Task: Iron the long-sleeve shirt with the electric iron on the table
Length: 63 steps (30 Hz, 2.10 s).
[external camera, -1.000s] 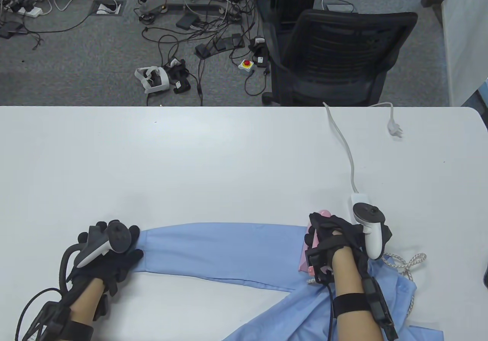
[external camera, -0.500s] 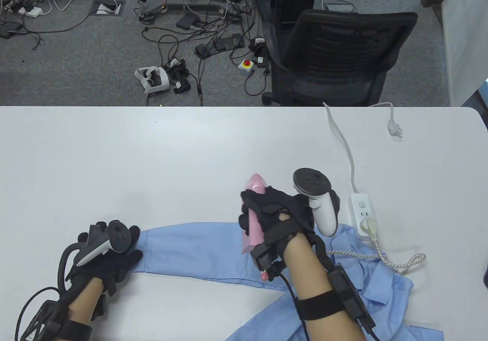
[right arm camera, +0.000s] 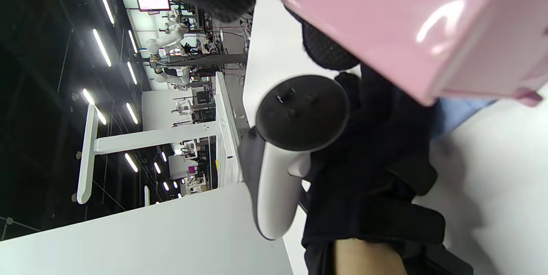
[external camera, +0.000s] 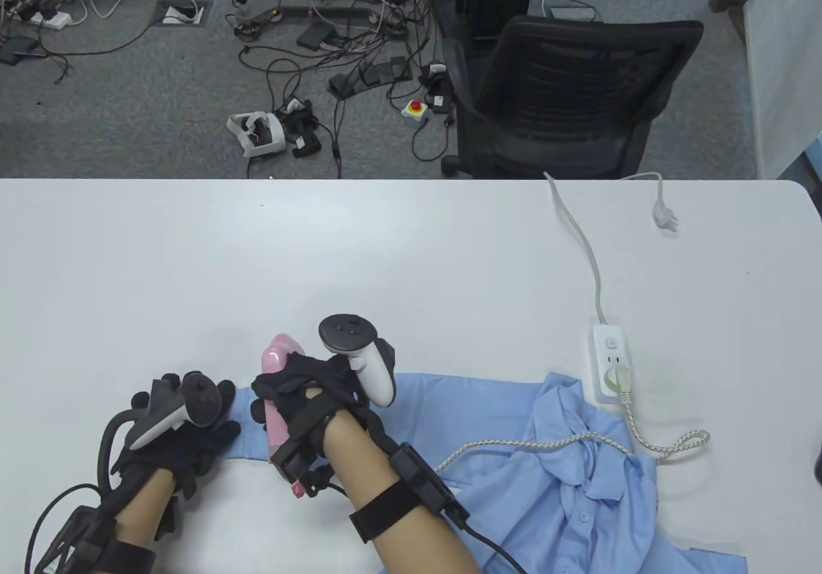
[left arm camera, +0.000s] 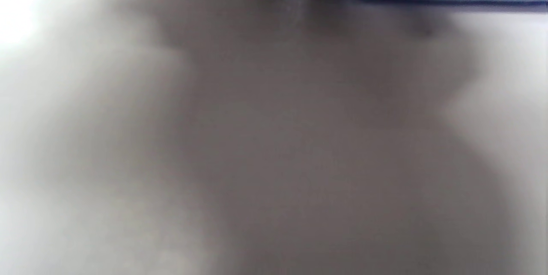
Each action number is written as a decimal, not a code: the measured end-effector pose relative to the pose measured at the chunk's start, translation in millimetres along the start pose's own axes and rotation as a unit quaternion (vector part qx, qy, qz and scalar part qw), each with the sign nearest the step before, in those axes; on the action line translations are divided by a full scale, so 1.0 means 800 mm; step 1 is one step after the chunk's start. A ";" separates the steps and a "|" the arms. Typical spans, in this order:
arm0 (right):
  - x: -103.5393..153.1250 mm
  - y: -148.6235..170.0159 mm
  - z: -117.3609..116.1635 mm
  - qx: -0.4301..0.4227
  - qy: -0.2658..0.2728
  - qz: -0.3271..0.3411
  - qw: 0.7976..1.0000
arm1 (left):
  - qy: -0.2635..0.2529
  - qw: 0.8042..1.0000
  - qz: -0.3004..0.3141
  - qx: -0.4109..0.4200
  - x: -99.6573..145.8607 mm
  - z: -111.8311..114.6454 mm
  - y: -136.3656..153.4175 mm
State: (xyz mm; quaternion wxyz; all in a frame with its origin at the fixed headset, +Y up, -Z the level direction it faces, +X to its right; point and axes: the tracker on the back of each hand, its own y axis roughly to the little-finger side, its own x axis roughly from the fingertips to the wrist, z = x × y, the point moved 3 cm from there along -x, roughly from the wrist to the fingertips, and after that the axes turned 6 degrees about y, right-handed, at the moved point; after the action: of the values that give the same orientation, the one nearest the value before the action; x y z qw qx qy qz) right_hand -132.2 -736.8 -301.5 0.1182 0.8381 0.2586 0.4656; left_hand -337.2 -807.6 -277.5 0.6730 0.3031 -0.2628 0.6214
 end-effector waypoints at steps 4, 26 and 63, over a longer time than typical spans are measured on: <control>-0.029 0.022 -0.016 -0.020 -0.014 -0.011 1.000 | 0.001 1.000 0.001 0.004 0.000 0.001 0.000; -0.039 0.063 0.027 -0.052 0.066 -0.064 0.994 | -0.031 0.999 0.000 -0.015 0.005 0.002 -0.013; 0.009 0.097 0.076 -0.077 0.115 -0.080 0.987 | -0.010 0.996 -0.085 0.039 -0.008 0.002 0.056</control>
State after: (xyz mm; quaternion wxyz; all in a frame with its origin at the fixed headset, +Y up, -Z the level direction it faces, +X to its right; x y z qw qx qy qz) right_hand -52.6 -795.3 -295.0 0.1888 0.7441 0.3001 0.5663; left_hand -382.1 -811.5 -277.2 0.7084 0.3568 -0.2181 0.5686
